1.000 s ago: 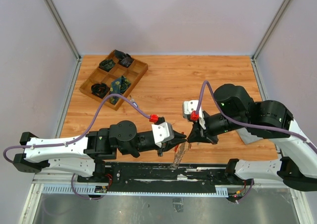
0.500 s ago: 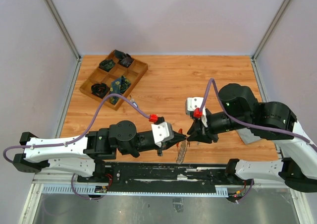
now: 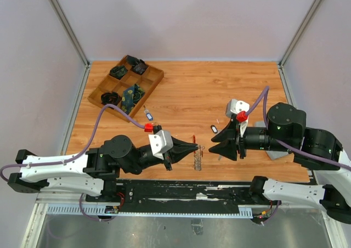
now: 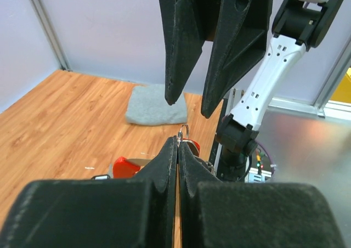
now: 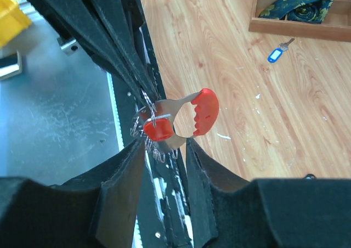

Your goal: Put the keys on the keyring

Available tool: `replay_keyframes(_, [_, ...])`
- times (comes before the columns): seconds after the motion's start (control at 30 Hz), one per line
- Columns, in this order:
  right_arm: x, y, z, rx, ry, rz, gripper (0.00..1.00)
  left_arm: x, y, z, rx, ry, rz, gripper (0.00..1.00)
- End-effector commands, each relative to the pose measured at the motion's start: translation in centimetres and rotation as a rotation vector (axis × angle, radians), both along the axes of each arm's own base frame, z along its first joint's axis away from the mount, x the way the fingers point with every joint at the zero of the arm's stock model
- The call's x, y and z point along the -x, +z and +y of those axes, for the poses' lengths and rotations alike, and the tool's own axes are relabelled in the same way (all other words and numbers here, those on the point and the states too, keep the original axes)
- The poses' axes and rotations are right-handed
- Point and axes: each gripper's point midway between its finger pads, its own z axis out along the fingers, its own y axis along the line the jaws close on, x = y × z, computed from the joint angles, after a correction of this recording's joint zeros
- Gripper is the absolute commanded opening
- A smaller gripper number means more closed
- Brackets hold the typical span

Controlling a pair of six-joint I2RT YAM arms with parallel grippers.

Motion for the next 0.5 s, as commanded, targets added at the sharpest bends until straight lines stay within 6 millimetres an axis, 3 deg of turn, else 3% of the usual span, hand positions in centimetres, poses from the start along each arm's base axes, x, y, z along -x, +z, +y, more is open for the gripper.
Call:
replay_keyframes(0.0, [-0.4,2.5,1.4,-0.169,-0.080,0.077,0.37,-0.4,2.4,0.6,0.107,0.026,0.011,0.01])
replay_keyframes(0.23, [-0.9,2.9,2.4,-0.286,-0.144,0.183,0.37,-0.7,2.8,1.0,0.128,0.041,0.011,0.00])
replay_keyframes(0.47, [-0.4,2.5,2.7,-0.292,-0.129,0.218,0.30,-0.7,3.0,1.1,0.136,0.045,0.009,0.00])
